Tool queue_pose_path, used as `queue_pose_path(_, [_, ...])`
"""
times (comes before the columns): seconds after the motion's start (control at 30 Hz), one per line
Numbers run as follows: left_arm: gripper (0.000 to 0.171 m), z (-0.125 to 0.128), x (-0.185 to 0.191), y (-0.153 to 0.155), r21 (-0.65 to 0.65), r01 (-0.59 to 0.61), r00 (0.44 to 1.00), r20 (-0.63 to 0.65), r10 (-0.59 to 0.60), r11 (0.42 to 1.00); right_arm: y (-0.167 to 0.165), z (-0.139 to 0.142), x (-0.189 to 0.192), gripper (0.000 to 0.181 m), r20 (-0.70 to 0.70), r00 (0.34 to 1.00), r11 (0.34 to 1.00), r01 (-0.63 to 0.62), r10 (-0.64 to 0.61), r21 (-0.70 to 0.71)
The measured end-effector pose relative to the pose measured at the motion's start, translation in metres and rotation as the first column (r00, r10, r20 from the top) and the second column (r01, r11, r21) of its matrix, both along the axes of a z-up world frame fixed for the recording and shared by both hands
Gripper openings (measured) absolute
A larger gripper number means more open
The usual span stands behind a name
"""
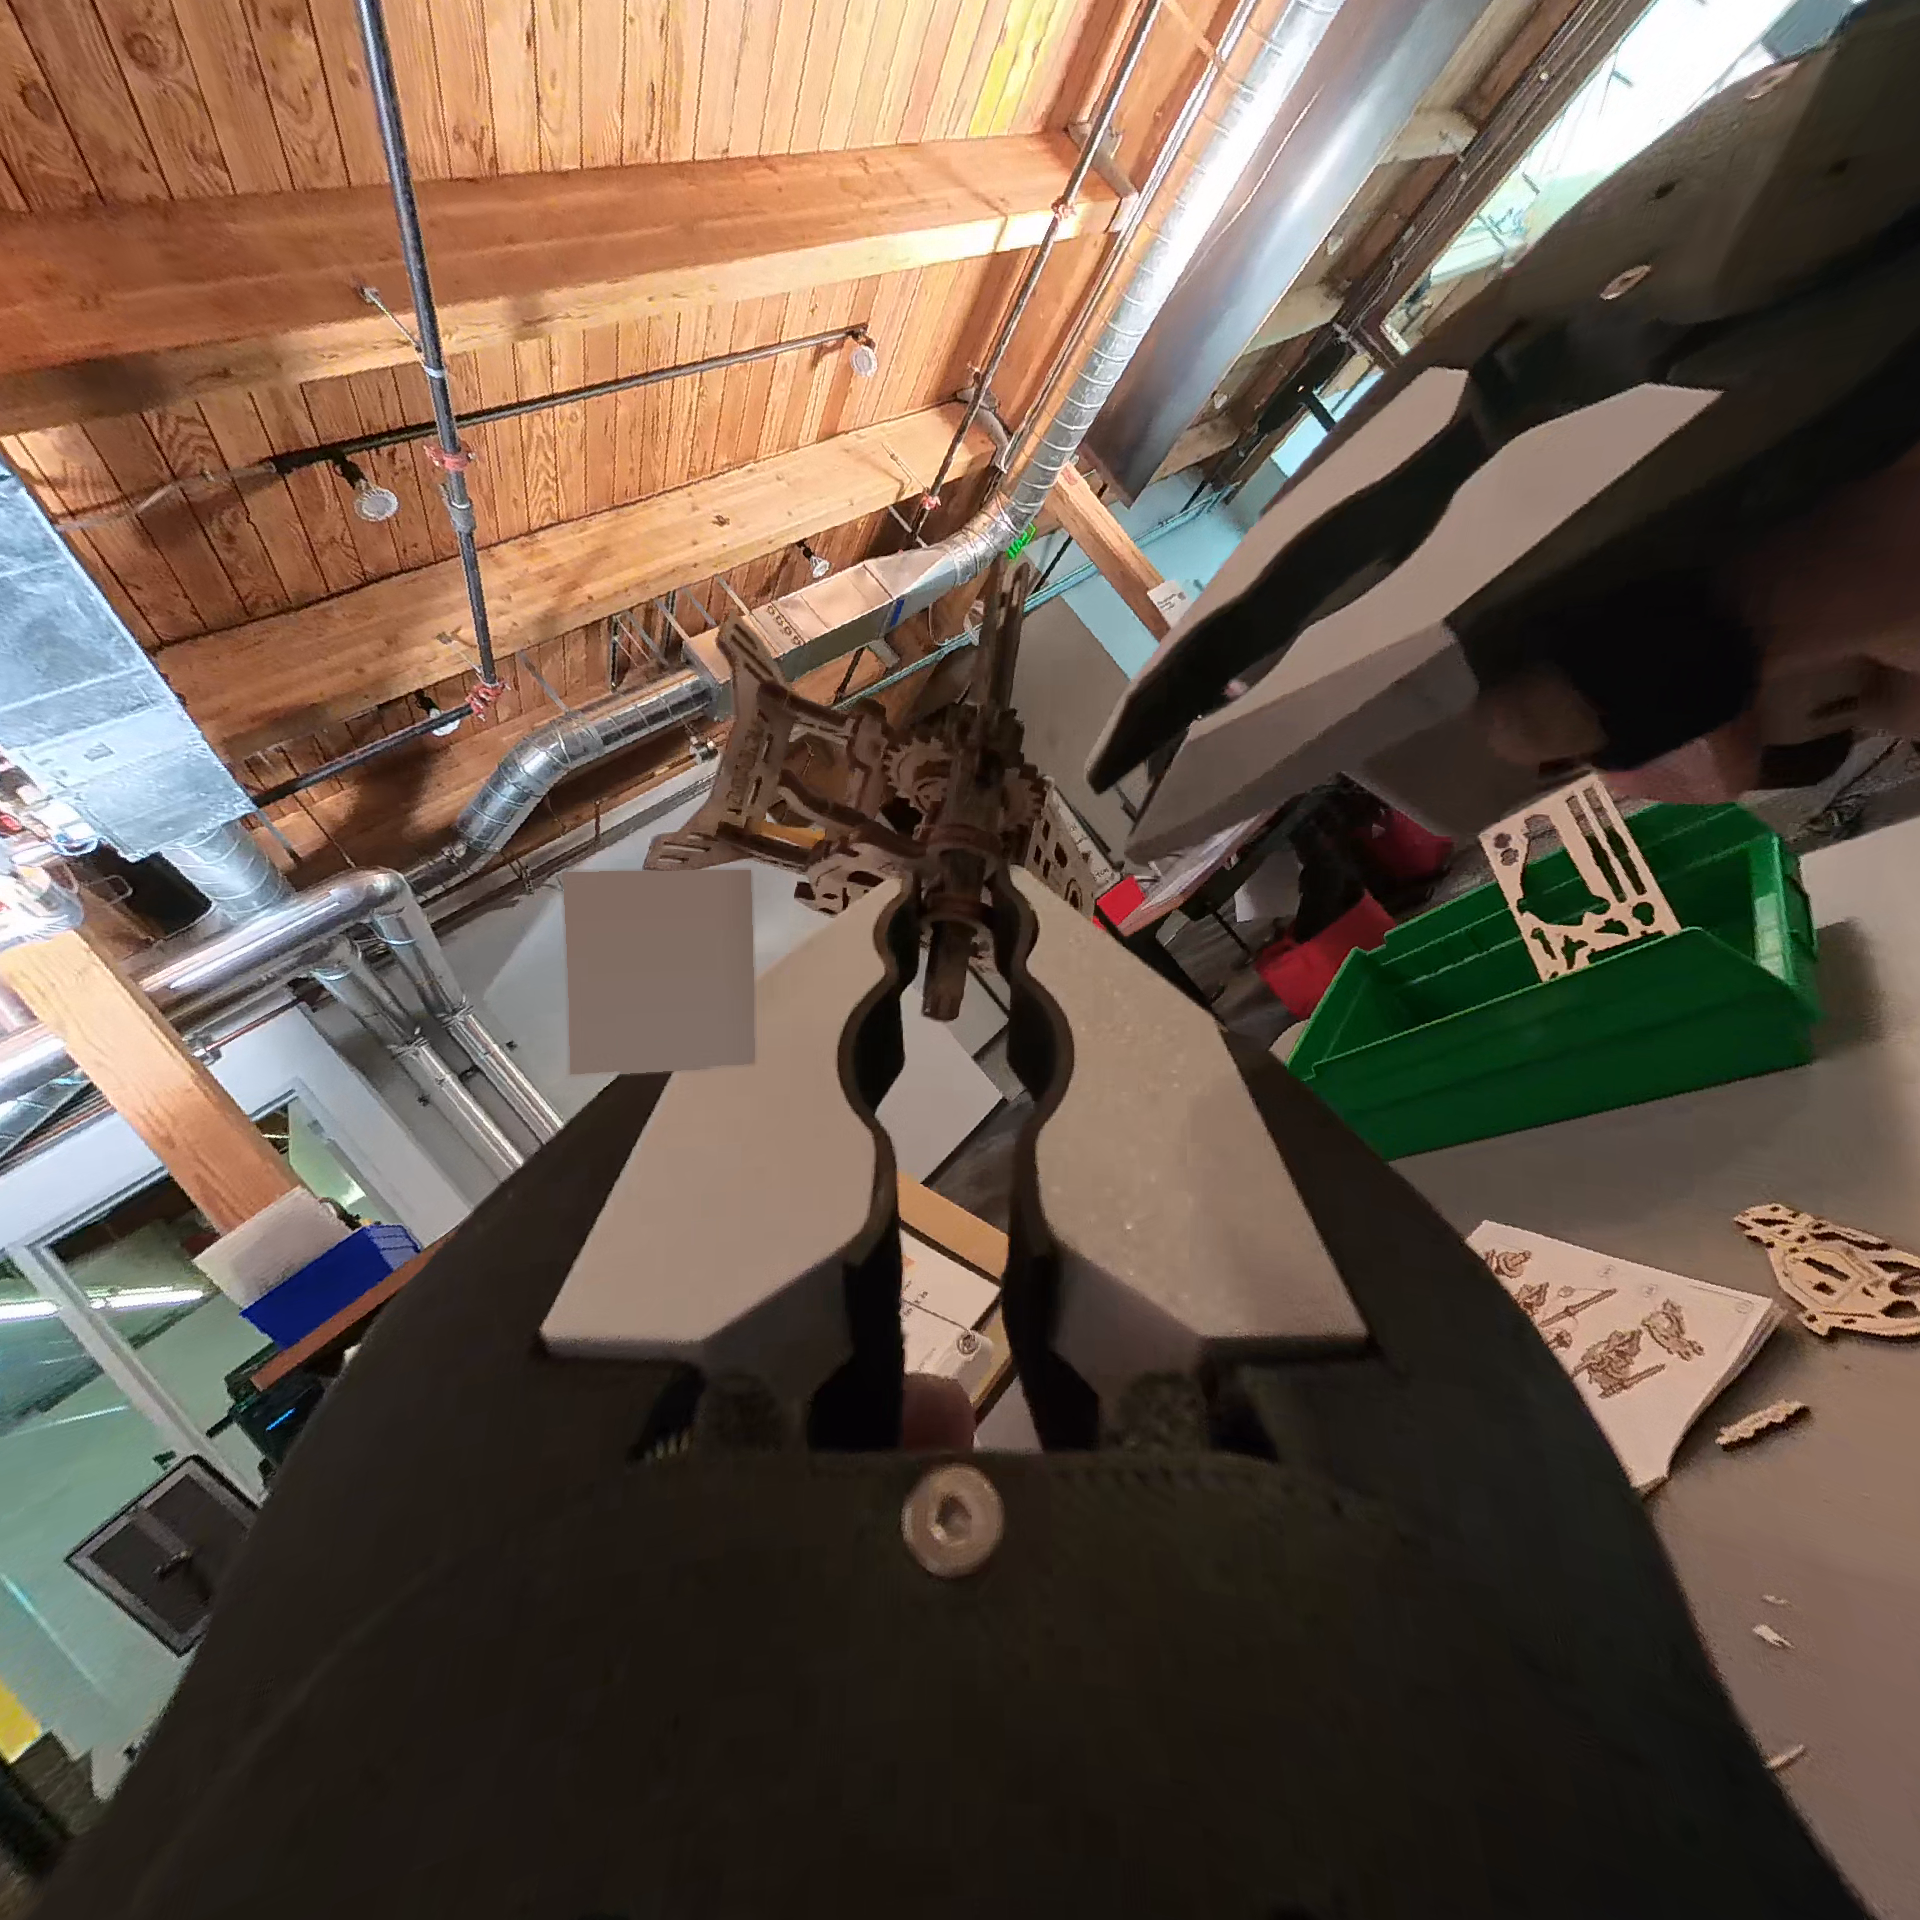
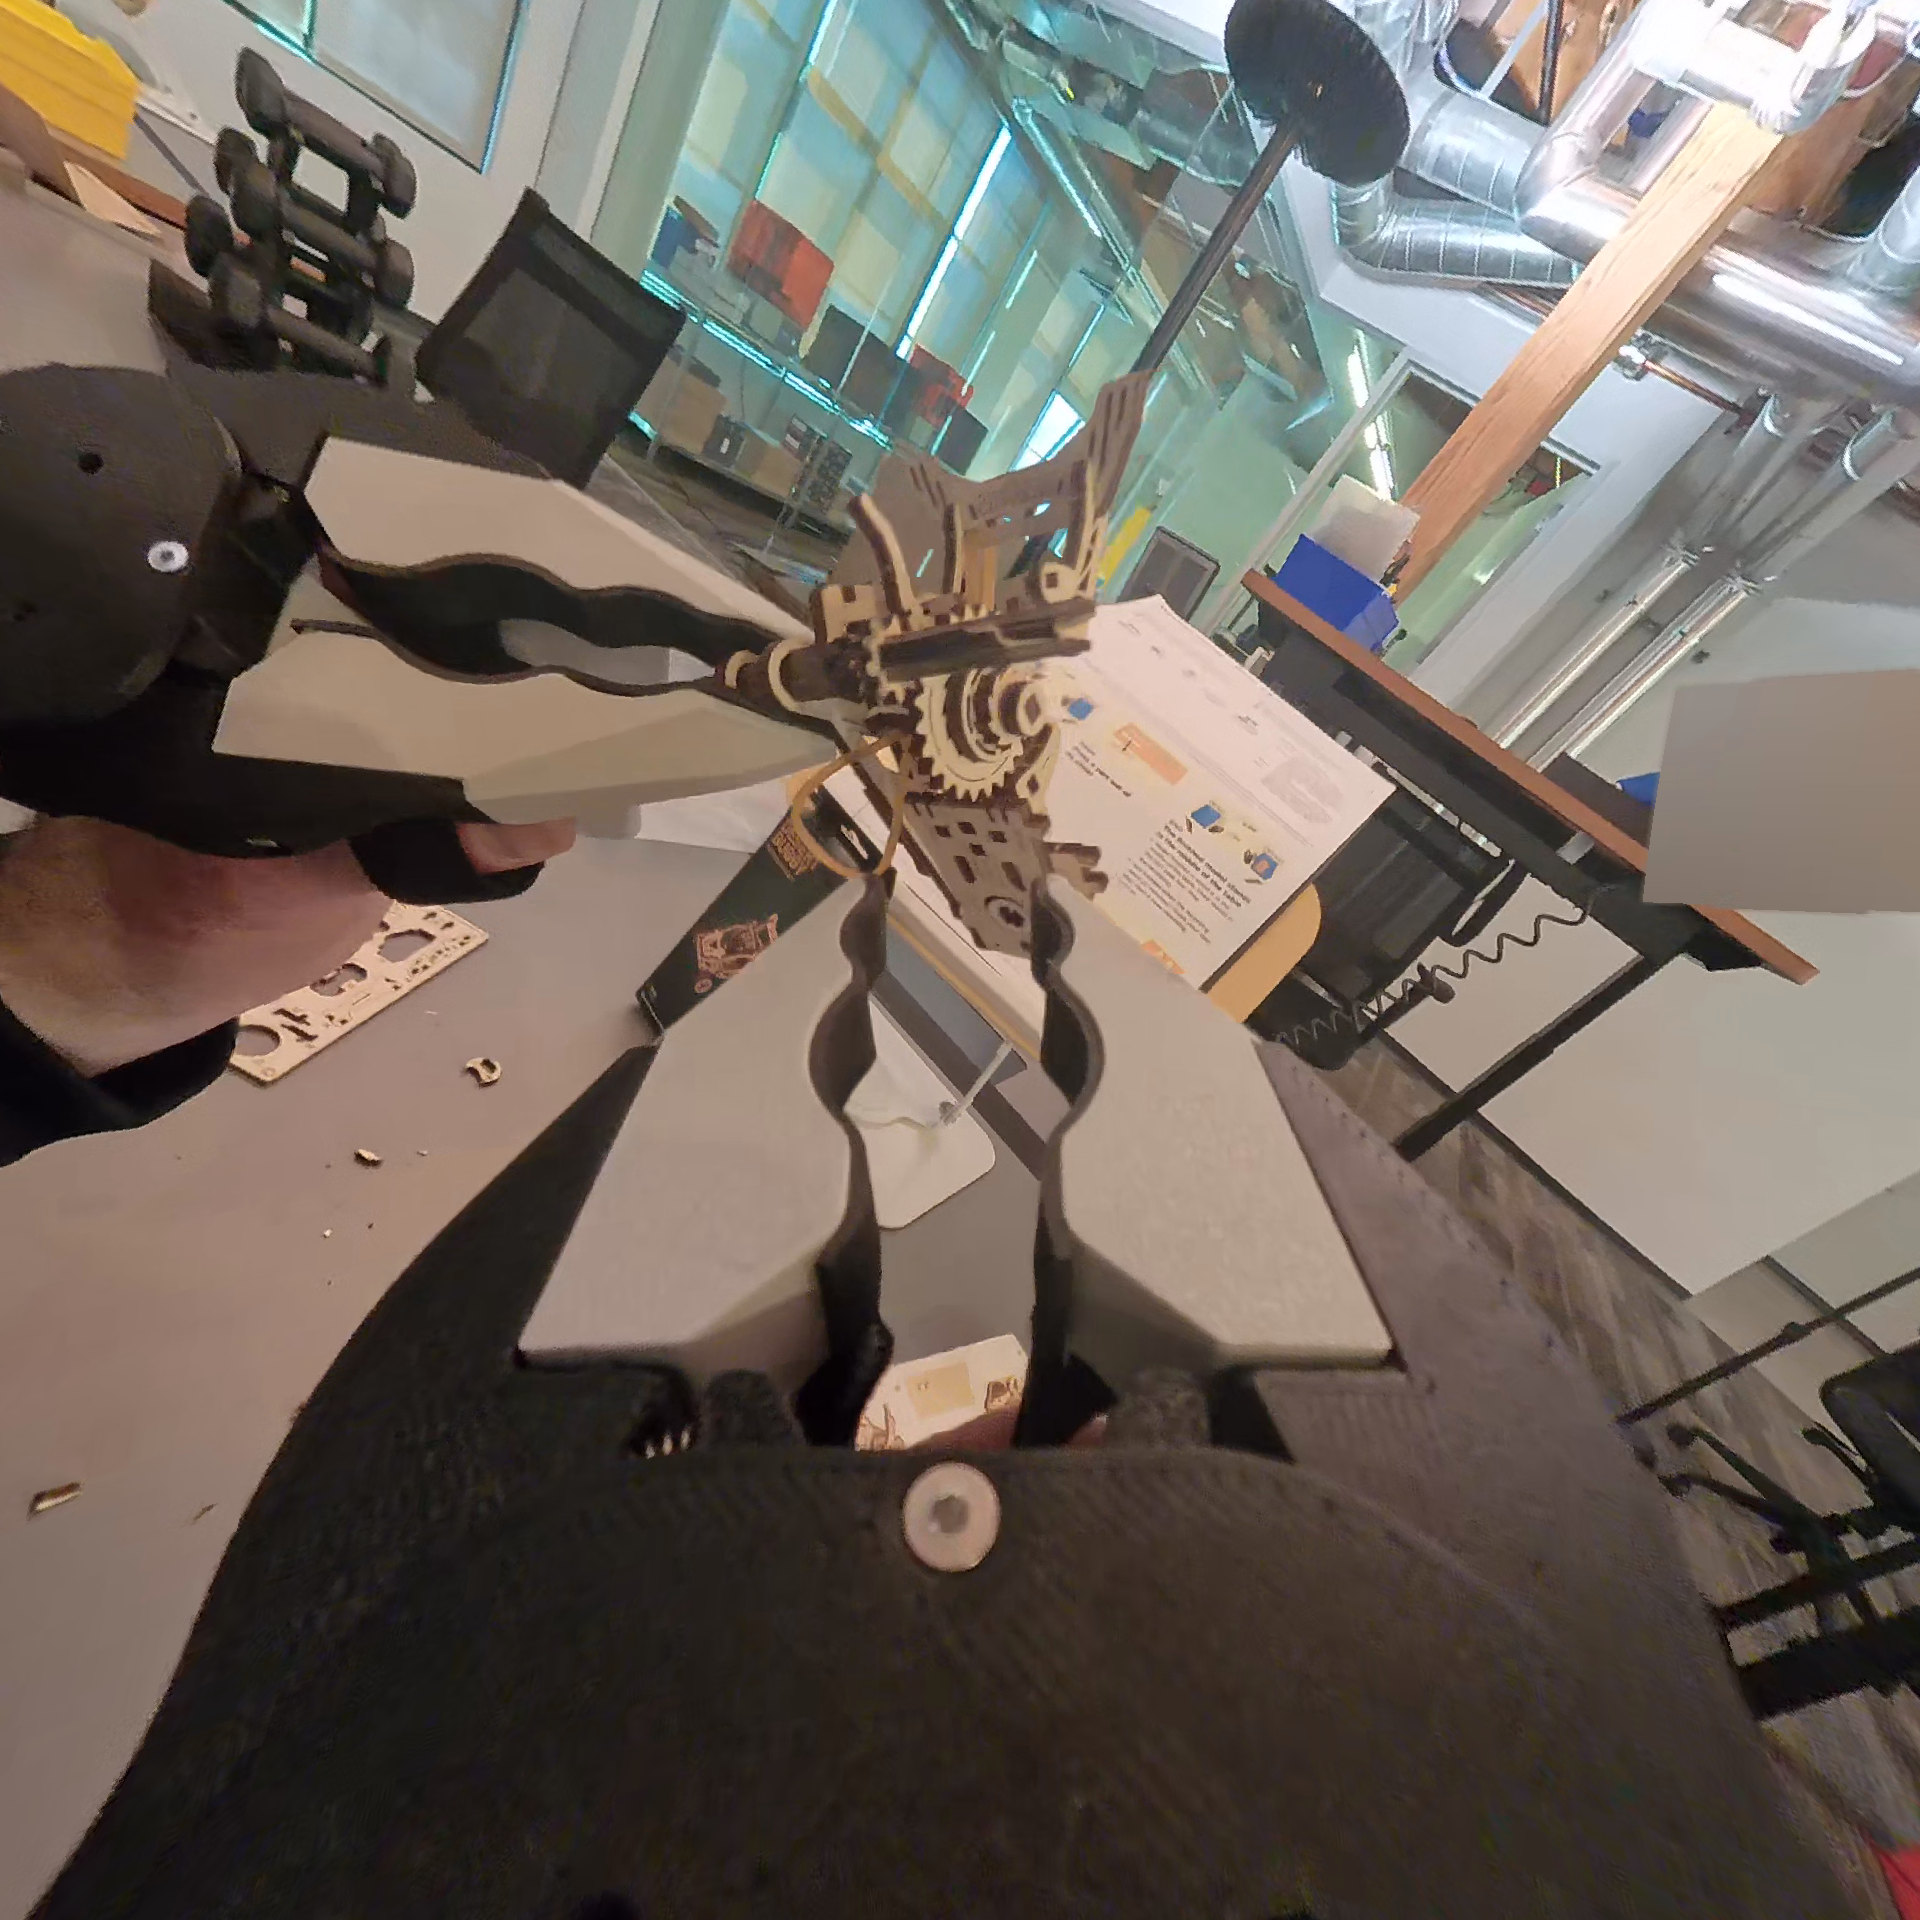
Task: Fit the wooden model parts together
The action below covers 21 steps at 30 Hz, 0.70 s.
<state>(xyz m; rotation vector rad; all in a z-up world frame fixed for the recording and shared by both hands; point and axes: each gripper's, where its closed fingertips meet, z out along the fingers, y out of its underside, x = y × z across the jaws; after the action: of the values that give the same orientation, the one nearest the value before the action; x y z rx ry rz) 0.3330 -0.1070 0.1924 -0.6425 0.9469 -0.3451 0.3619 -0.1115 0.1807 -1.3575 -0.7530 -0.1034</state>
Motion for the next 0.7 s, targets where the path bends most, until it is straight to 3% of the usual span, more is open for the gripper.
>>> queue_pose_path(0.4, [0.011,0.000,0.004,-0.011,-0.024,0.119,0.993,0.018,-0.119,0.993,0.006,0.015,-0.017,0.035,0.121,0.990,0.995,-0.073,0.065,0.063])
queue_pose_path(0.7, [0.011,-0.006,0.015,-0.017,-0.040,0.130,0.991,-0.006,-0.130,0.991,0.005,0.015,-0.015,0.024,0.162,0.985,0.993,-0.081,0.066,0.085])
